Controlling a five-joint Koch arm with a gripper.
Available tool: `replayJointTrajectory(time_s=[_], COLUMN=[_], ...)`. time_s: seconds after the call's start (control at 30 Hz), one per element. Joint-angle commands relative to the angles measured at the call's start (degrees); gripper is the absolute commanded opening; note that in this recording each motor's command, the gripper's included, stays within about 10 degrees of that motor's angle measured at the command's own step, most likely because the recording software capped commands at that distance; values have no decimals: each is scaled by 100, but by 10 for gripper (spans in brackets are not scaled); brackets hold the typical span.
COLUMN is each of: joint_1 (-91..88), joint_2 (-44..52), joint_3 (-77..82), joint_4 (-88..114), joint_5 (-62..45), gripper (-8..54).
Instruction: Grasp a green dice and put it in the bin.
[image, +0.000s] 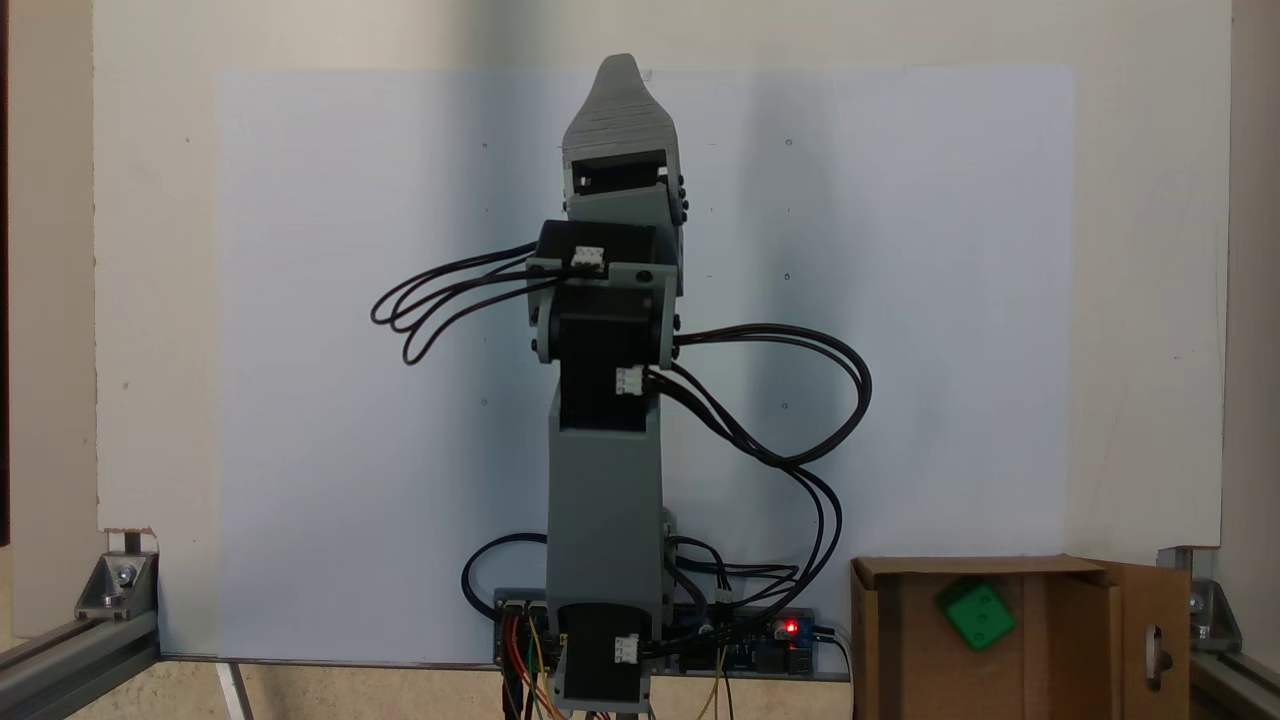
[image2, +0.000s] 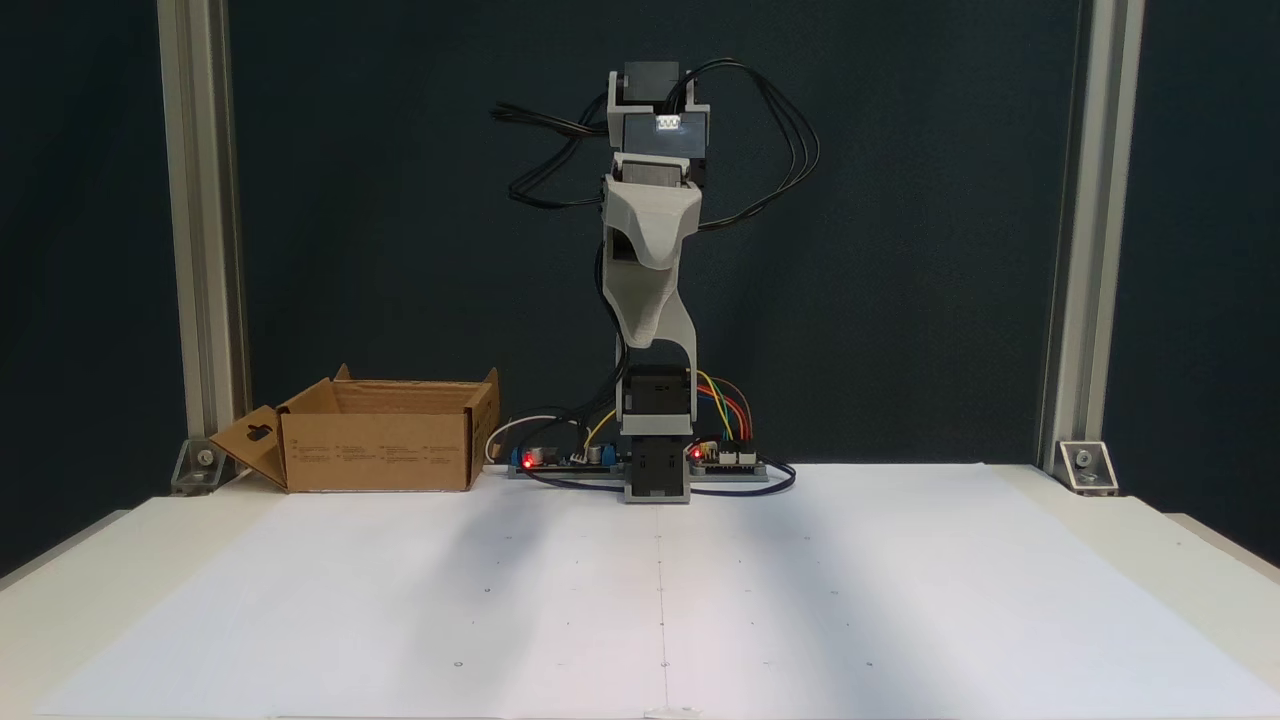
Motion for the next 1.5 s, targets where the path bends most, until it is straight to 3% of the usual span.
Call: replayJointTrajectory(time_s=[0.0, 0.47, 0.97, 1.47], joint_1=[9, -53, 26, 229], joint_2=[158, 229, 2681, 3313], joint_3=[-264, 246, 5440, 6803], joint_4=[-404, -545, -3883, -6871], joint_5=[272, 290, 290, 343], gripper=[454, 454, 440, 453])
